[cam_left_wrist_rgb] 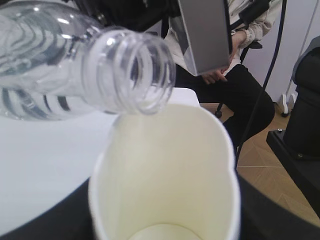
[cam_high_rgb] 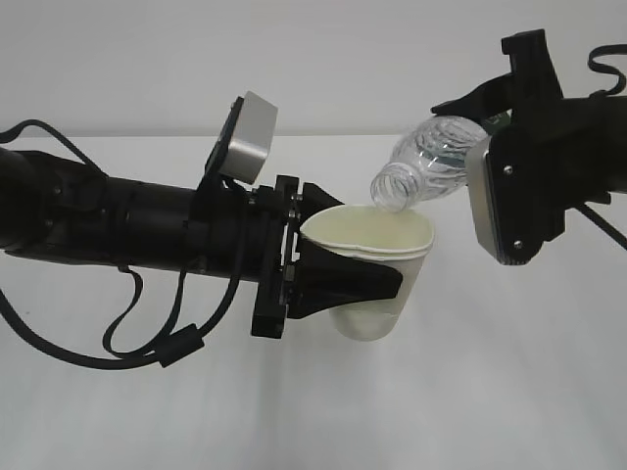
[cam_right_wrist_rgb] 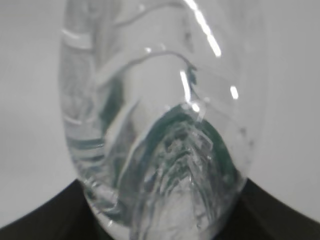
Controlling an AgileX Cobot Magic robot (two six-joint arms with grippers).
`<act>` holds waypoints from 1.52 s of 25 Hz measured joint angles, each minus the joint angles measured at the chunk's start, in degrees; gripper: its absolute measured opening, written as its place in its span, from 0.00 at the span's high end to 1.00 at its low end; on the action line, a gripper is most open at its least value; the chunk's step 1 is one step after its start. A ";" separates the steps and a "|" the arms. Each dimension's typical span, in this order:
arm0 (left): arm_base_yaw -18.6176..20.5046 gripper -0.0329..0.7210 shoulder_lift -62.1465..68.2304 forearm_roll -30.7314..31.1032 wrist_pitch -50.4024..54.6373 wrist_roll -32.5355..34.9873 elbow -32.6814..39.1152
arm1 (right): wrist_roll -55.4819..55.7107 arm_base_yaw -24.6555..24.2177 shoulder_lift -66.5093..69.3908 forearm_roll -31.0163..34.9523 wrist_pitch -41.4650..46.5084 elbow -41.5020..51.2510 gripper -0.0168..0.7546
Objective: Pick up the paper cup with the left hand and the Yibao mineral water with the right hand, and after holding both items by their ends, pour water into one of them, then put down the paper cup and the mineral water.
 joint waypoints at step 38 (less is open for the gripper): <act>0.00 0.44 0.00 -0.01 -0.24 0.00 0.00 | -1.73 0.00 0.00 0.00 -0.24 -1.27 0.40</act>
